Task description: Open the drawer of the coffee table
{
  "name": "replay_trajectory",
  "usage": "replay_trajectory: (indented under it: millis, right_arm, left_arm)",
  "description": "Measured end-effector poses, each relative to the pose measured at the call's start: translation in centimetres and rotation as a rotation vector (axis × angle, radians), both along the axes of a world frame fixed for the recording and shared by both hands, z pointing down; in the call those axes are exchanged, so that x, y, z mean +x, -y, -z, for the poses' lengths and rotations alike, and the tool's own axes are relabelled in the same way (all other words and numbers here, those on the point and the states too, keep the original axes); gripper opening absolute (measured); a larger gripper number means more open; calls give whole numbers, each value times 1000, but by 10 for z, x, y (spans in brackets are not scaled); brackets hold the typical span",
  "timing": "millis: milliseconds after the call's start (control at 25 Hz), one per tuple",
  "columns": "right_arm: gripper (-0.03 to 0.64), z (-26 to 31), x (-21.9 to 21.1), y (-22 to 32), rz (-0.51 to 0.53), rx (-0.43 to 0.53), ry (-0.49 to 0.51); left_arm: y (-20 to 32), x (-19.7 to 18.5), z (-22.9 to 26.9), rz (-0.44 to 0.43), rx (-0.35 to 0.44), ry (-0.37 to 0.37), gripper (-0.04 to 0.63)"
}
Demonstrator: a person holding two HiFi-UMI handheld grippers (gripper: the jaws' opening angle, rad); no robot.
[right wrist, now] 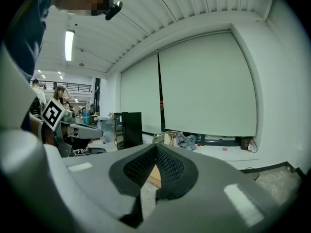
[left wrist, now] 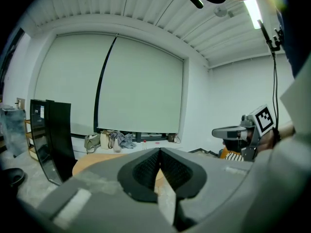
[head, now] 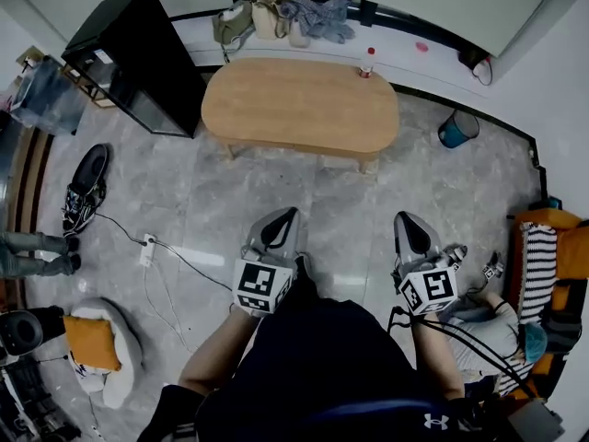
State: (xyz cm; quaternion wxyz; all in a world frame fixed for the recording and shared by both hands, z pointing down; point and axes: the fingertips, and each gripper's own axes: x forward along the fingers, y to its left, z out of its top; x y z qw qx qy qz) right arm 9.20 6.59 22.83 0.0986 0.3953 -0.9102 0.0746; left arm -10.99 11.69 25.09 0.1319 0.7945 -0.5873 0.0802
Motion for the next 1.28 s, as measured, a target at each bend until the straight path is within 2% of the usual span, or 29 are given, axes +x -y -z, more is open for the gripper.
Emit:
replay_trajectory:
  millis: [200,400,840,1000,1160,1280]
  right_arm:
    - [3,4,-46,18,56,13,-8]
    - [3,0,-75,33,92,4,4]
    - [3,-3,-104,83,196,-4,32]
    - [3,1,-91,110,200,7,45]
    - [3,-4,-47,146,158,-4,43]
    - [3,-17,-14,177,121,-20,31]
  left_arm:
    - [7,-43,2,58,14,-6,2]
    - [10,-71,-5,108,-5,2,2]
    - [33,-82,-6,190,-28,23,2]
    - [60,-77,-6,203,-28,43,2]
    - [102,-56,-1,190,-13,54,3]
    - [133,-43,-7,173,-34,57,2]
